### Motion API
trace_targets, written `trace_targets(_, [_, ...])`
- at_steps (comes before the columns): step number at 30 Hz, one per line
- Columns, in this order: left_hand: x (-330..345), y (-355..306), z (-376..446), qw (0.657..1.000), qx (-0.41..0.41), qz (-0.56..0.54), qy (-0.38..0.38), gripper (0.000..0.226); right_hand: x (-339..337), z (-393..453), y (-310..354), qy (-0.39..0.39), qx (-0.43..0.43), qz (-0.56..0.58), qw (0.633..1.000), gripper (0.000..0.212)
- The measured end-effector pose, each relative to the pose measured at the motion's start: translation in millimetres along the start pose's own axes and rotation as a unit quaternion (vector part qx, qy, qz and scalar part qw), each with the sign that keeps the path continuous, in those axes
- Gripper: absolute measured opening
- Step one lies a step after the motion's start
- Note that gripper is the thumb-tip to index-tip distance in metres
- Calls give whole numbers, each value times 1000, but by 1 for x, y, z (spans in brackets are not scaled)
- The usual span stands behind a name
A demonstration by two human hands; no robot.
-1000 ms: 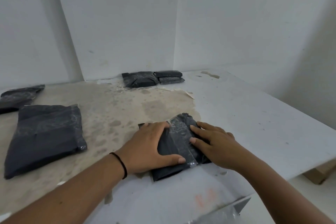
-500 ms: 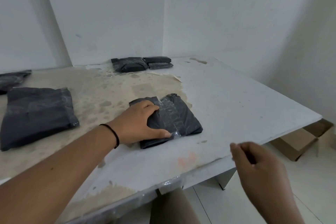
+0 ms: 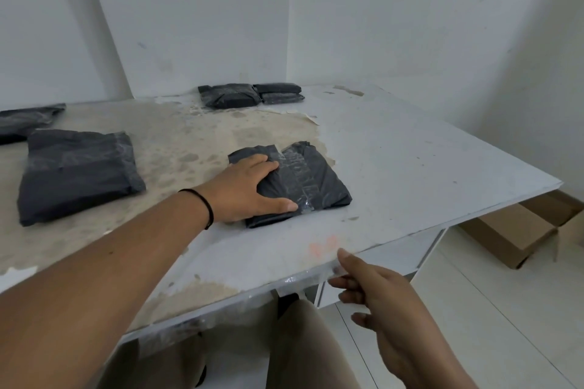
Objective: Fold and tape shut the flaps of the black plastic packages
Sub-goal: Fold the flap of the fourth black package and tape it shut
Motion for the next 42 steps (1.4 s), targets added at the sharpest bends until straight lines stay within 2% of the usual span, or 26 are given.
trace_targets(10, [1,2,1,1000,2,-1,-3,95,-6,2,6,-62,-71,4,996,29])
trace_targets(19, [2,3,0,1000,-1,-7,-4,95,-9,0,17,-127,-152,-59,978,37])
trace_targets(24, [3,4,0,1000,-1,-10,-2,95,-11,3,11,-141,-121,-40,982,42])
trace_targets(29, [3,4,0,1000,1,-9,-12,95,-6,0,6,-134,-130,-47,981,37])
trace_targets(36, [3,3,-1,1000,3,-10,-14,95,2,1,-8,-84,-6,145,986,24])
trace_targets(39, [3,4,-1,1000,4,-9,-16,95,0,2,-6,-95,-23,157,983,22])
trace_targets(42, [3,4,-1,1000,4,-9,-14,95,-2,1,0,-119,-77,109,984,23])
Point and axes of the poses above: each hand's wrist, its own z-axis towards the middle knuckle, its own x-axis out of the palm, y = z × x, the point moved 6 cm from there along z, towards the middle knuckle, and after that the axes turned 5 degrees about -y, right-handed, at the moved point
